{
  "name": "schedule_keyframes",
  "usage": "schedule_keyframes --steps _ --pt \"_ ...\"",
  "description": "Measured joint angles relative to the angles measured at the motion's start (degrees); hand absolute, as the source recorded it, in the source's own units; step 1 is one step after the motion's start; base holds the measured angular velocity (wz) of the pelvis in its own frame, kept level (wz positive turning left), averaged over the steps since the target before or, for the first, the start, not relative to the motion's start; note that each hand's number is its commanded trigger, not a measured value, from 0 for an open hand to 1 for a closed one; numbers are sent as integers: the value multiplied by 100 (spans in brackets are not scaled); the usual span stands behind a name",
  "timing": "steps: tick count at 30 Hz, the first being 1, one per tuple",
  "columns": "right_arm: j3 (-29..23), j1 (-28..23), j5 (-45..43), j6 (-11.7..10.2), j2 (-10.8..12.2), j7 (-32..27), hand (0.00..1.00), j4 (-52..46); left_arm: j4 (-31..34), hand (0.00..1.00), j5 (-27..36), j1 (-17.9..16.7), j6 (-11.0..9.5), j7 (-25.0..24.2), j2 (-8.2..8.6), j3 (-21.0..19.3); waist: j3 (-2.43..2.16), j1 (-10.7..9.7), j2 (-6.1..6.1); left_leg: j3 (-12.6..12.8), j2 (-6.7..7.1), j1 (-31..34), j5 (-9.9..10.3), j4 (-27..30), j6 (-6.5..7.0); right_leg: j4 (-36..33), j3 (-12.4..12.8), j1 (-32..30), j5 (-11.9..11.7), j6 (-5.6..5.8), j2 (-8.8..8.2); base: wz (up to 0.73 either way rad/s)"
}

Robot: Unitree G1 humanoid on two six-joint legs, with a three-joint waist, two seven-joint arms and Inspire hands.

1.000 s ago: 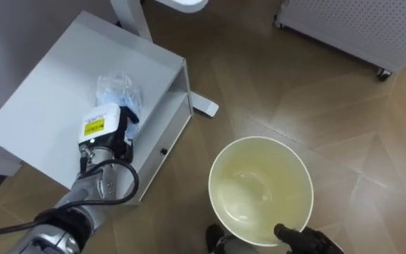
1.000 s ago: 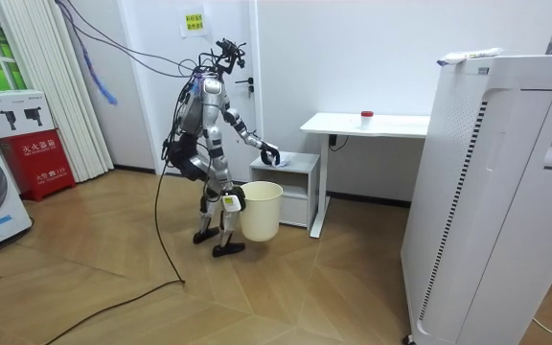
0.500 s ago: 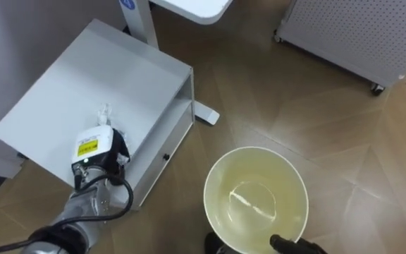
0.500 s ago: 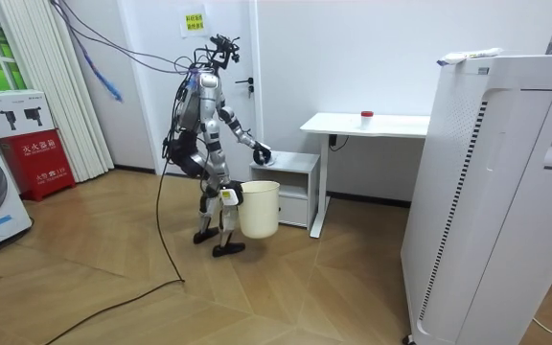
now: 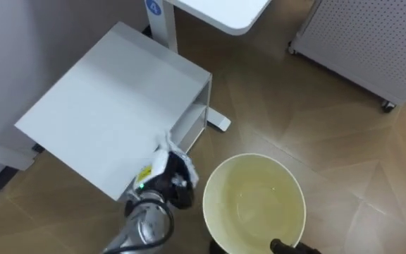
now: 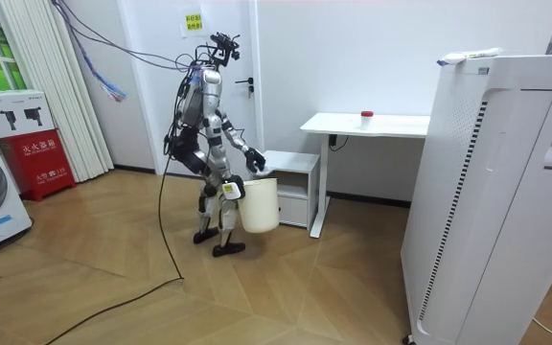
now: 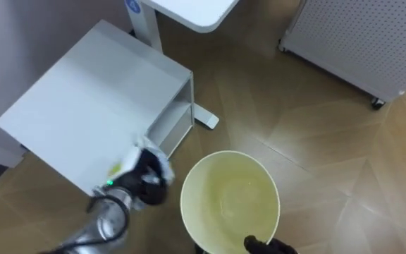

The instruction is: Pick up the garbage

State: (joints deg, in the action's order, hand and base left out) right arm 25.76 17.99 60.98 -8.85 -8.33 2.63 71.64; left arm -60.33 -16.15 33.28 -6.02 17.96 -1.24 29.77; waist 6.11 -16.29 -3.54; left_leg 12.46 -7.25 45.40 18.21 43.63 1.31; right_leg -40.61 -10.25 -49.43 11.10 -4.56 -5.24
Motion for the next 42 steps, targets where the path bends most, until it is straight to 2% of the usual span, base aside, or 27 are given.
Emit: schedule_keyframes --steps 2,4,6,7,8,10,11,13,17,26,31,34,42 --pt "-7 4 14 -58 16 -3 100 13 9 100 160 -111 -128 -234 172 209 -28 45 16 4 37 -20 -34 -38 25 -6 -11 2 9 15 -73 10" --pt "-7 14 23 -95 16 -2 100 27 13 100 201 -199 -152 -411 256 337 -57 127 34 5 78 -47 -52 -82 37 17 3 15 -2 36 -87 6" --pt "-6 13 -13 -113 83 1 100 34 24 100 211 -315 -152 -588 264 497 -103 179 29 9 86 -85 -85 -140 50 95 2 65 -30 55 -81 2" --pt "-4 9 -35 -112 120 1 100 64 57 100 261 -426 -150 -689 267 595 -161 198 26 12 97 -120 -103 -218 56 137 2 93 -46 65 -85 0" --pt "16 2 -40 -113 137 1 100 81 102 100 325 -511 -150 -772 269 722 -183 228 29 30 98 -175 -122 -277 63 185 1 148 -68 70 -83 0" --pt "64 3 -31 -111 151 2 100 137 206 100 440 -656 -151 -881 265 942 -197 269 48 81 107 -316 -147 -384 77 260 42 259 -100 88 -76 -6" --pt "142 0 -28 -108 177 2 100 179 222 84 567 -740 -151 -951 276 1074 -225 268 77 119 134 -407 -180 -487 83 310 79 311 -114 98 -83 -7" --pt "235 -35 -28 -99 251 3 100 197 223 0 749 -803 -150 -1034 297 1225 -245 258 108 132 184 -495 -232 -618 87 382 102 366 -140 106 -99 -2" --pt "231 -67 -42 -103 315 5 100 184 264 0 986 -916 -149 -1243 327 1370 -250 255 124 233 197 -570 -286 -763 103 501 179 381 -244 123 -84 -8" --pt "209 -81 -56 -107 334 0 100 187 325 0 983 -1160 -145 -1274 326 1371 -253 246 126 282 195 -599 -286 -841 103 543 212 379 -254 127 -69 -2" --pt "210 -71 -43 -99 319 17 100 190 328 0 972 -1161 -144 -1336 324 1371 -253 253 125 320 190 -633 -287 -860 104 576 229 404 -264 140 -65 -1" --pt "213 -79 -3 -18 278 75 100 203 328 0 971 -1163 -143 -1377 311 1389 -251 257 117 325 203 -725 -287 -905 105 600 230 489 -265 145 -70 0" --pt "223 -241 -120 20 116 134 100 212 338 0 918 -1165 -141 -1402 231 1367 -244 445 67 301 204 -1118 -294 -1029 99 714 169 902 -260 149 -68 2"
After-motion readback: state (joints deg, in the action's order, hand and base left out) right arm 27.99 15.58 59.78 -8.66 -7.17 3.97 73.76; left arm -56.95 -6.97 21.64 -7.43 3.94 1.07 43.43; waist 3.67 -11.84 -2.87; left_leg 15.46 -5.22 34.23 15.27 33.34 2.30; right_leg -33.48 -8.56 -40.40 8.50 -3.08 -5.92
